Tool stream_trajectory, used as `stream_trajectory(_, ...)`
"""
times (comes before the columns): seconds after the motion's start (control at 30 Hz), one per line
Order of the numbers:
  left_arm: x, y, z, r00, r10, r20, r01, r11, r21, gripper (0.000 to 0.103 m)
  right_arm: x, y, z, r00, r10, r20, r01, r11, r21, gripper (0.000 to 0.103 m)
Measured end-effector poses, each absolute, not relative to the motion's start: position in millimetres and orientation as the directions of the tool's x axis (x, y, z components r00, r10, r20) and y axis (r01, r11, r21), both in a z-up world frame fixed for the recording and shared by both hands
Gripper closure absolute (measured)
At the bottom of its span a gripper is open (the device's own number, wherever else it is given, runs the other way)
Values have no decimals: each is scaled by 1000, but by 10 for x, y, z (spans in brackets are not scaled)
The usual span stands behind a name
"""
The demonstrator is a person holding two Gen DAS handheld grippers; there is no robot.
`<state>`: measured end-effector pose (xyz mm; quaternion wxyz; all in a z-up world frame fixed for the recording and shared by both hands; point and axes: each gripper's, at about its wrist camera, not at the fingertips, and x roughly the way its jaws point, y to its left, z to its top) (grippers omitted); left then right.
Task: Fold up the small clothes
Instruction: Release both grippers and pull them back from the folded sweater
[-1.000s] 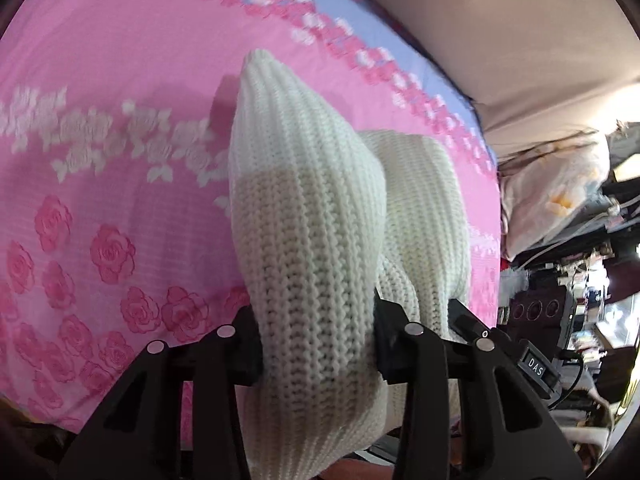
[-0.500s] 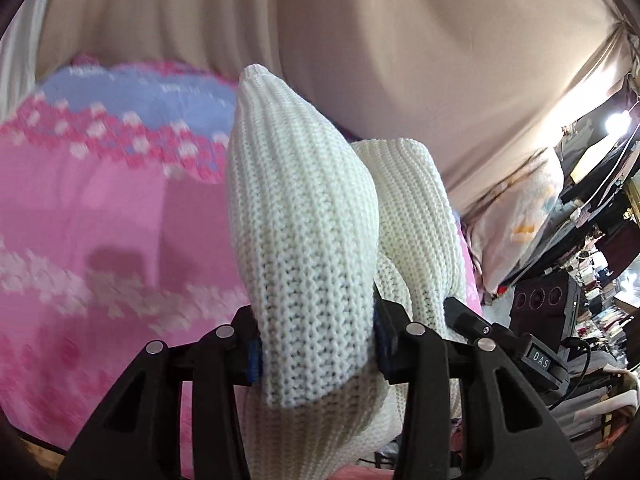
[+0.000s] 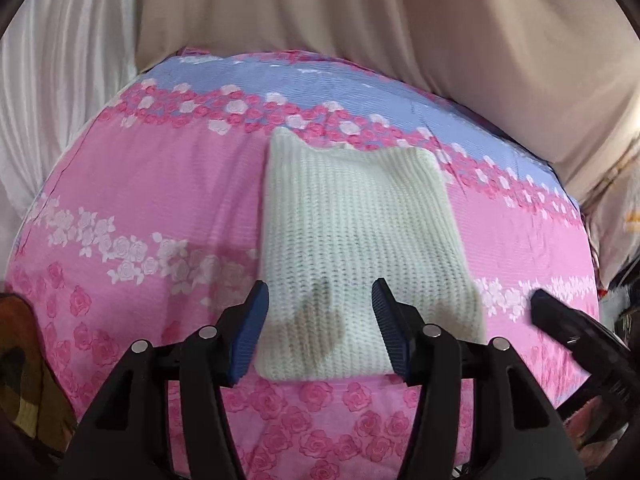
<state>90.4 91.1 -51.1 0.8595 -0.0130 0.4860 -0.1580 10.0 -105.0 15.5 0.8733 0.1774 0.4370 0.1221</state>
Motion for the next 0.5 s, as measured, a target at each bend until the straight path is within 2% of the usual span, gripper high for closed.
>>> stream_trajectory(0.03,916,812,-532,471,-283,-835,277,947,-164,47,180,-990,53,572,353,-741,-59,918,392,83)
stream_trajectory(0.07,918,736,-554,466,-276,-841,291,945,-149,46,254,-969,-82,554,323,-768,-43,932,361,88)
stream_trajectory(0.1,924,659,-640,456,-268,-848,305,943,-134,46,324,-1020,-317,521,248,-817,13,955,298,90)
stream_trajectory(0.13,928,622,-700,446,-260,-856,312,942,-123,46,331,-1107,-520,483,199,-852,66,963,263,102)
stream_trajectory(0.17,955,595,-791,438,-238,-867,309,945,-104,46,329,-1233,-761,435,180,-882,128,958,258,103)
stream_trajectory(0.23,992,568,-1000,406,-198,-892,299,951,-75,46,185,-1508,-978,448,274,-851,196,898,393,103)
stream_trajectory(0.27,993,580,-1082,393,-175,-903,291,955,-59,46,147,-1545,-957,450,279,-848,215,888,406,103)
stream_trajectory(0.37,960,631,-1169,384,-164,-909,289,956,-50,46,90,-1419,-738,464,226,-856,195,917,348,103)
stream_trajectory(0.47,917,650,-1141,398,-158,-904,302,953,-34,45,-18,-1275,-467,520,180,-835,174,935,310,96)
stream_trajectory(0.5,903,661,-1130,403,-155,-902,302,953,-29,44,-66,-1248,-401,536,158,-829,175,940,292,90)
